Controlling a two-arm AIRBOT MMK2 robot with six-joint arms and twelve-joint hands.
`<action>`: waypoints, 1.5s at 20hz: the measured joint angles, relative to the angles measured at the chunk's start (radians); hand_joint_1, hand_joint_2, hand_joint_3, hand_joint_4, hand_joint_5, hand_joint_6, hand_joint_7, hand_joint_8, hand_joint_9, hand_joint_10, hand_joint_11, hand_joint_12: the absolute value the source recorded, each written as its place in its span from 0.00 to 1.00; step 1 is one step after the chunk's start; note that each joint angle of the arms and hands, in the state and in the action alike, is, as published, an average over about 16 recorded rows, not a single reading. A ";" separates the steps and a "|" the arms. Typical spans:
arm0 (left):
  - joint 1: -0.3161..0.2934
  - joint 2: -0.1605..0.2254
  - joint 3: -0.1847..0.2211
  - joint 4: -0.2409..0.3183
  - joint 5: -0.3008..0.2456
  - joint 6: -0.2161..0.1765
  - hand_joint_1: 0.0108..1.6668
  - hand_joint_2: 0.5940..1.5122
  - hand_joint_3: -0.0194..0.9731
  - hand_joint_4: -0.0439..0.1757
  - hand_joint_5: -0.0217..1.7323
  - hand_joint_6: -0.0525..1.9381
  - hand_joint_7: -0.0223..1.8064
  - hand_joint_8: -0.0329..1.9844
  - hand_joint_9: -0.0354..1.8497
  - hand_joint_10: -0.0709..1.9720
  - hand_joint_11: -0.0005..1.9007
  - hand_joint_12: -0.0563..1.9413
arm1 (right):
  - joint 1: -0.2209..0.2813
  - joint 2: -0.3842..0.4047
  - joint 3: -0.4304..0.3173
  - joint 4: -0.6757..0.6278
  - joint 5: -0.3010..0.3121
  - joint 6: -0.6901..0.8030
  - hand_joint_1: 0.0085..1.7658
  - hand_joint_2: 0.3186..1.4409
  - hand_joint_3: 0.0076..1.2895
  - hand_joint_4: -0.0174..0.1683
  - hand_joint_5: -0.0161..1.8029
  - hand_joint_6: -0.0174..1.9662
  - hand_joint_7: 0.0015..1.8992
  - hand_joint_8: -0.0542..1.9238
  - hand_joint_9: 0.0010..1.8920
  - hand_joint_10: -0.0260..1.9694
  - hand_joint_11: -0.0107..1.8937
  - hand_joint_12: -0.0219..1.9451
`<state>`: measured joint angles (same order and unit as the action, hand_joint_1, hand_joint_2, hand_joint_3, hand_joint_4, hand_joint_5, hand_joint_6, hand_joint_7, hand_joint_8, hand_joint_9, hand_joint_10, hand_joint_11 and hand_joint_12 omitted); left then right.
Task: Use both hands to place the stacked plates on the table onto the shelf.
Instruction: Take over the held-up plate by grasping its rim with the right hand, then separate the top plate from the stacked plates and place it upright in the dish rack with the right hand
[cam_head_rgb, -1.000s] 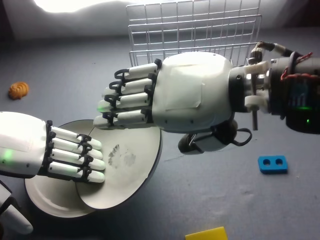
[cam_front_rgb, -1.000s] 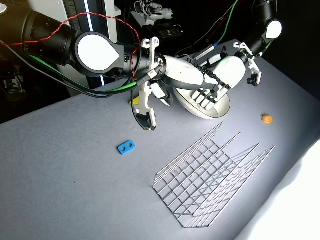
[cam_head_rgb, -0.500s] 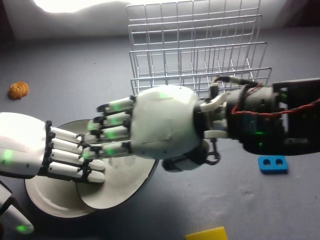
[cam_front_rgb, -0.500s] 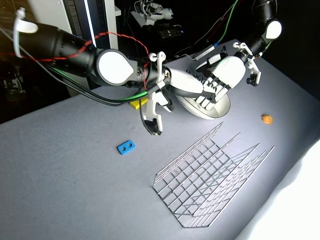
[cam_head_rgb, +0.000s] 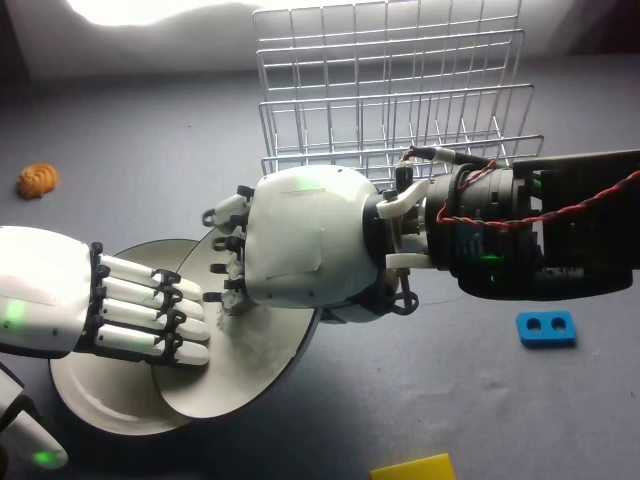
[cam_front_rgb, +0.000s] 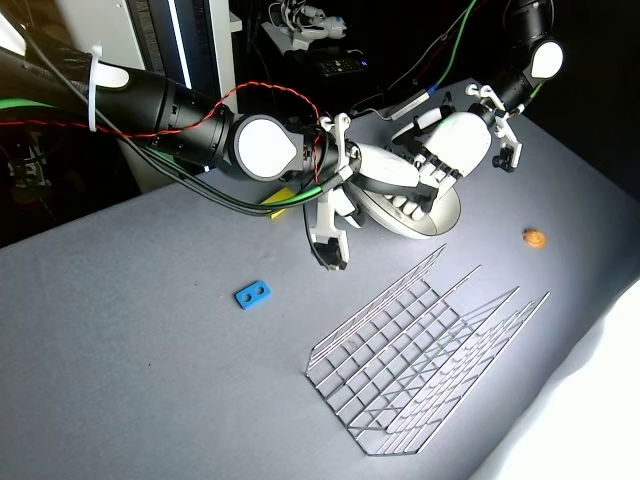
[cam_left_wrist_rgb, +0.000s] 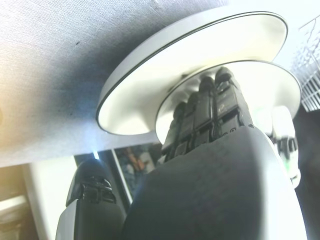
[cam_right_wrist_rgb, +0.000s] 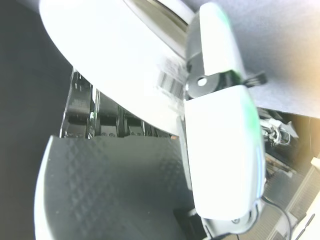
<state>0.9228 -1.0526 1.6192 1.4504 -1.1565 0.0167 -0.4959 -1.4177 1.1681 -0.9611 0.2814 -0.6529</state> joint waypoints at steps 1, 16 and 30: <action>0.000 0.000 0.000 -0.001 -0.001 -0.001 0.01 0.59 0.04 0.19 0.01 0.02 0.01 0.01 0.03 0.04 0.01 0.03 | 0.000 -0.002 0.003 0.000 0.004 -0.003 0.68 0.62 0.01 0.10 0.30 0.08 0.30 0.08 0.34 0.02 0.21 0.43; -0.075 0.052 0.030 -0.032 -0.010 -0.056 0.01 0.62 0.04 0.21 0.02 0.03 0.02 0.02 0.03 0.04 0.01 0.03 | 0.012 -0.005 -0.002 0.007 0.034 -0.022 0.69 0.57 0.01 0.05 0.45 0.33 0.51 0.34 0.59 0.36 0.54 0.34; -0.183 0.163 0.112 -0.013 0.001 -0.144 0.01 0.62 0.04 0.23 0.02 0.04 0.02 0.02 0.03 0.04 0.01 0.02 | 0.106 0.035 -0.094 0.093 -0.012 -0.019 0.74 0.57 0.01 0.09 0.48 0.48 0.53 0.48 0.56 0.50 0.51 0.47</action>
<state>0.7394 -0.8892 1.7311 1.4377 -1.1555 -0.1273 -0.3903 -1.3823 1.0738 -0.8684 0.2690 -0.6722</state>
